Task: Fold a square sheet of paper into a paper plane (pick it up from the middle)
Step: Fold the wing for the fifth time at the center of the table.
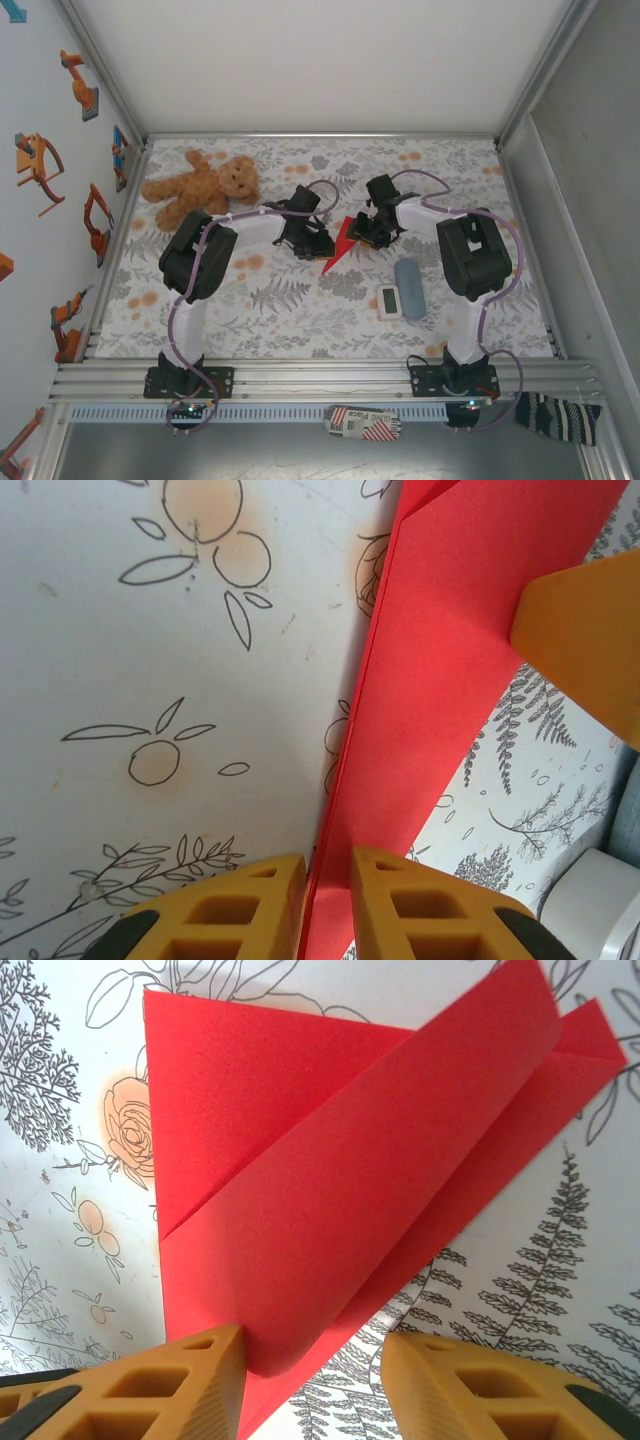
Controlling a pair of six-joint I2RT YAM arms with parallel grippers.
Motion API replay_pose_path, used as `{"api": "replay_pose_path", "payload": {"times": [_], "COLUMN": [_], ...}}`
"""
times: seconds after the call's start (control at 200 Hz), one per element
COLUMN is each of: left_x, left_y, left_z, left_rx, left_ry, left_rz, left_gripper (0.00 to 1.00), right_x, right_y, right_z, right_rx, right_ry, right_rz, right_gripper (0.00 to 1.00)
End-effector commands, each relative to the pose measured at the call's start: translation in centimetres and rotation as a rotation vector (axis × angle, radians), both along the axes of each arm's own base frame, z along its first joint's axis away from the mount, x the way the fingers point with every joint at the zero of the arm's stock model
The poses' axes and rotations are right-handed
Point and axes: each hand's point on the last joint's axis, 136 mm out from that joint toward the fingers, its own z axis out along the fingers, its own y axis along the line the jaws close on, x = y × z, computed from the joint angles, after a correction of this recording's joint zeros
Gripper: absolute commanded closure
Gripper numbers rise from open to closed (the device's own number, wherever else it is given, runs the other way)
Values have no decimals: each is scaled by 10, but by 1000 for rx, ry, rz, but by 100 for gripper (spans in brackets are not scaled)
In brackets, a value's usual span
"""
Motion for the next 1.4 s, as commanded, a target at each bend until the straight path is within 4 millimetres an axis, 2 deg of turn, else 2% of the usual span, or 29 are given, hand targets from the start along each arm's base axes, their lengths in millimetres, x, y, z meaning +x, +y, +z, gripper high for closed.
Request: {"api": "replay_pose_path", "payload": {"times": [0.0,0.391,0.576,0.701,0.851,0.982,1.062,1.207,1.287,1.397], "left_x": [-24,-30,-34,-37,-39,-38,-39,-40,-40,-40], "left_y": [46,57,61,64,68,67,66,65,66,66], "left_z": [-67,-73,-80,-84,-86,-87,-88,-87,-87,-88], "left_rx": [283,396,438,459,477,476,477,478,478,479], "left_ry": [82,93,105,113,118,118,120,120,121,120], "left_rz": [20,6,-2,-9,-14,-19,-24,-30,-29,-28], "left_gripper": [78,78,78,78,78,78,78,78,78,78], "right_x": [-52,-52,-46,-31,-4,10,13,8,4,-4], "right_y": [-47,-47,-39,-26,-10,-6,-10,-13,-4,10], "right_z": [-117,-117,-105,-77,-19,28,49,67,71,66], "right_rx": [-273,-268,-221,-143,-6,118,186,211,275,323], "right_ry": [191,193,168,102,-50,-161,-215,-290,-303,-283], "right_rz": [18,13,1,-10,-24,-27,-35,12,45,85], "right_gripper": [56,56,56,56,56,53,52,54,63,76]}}
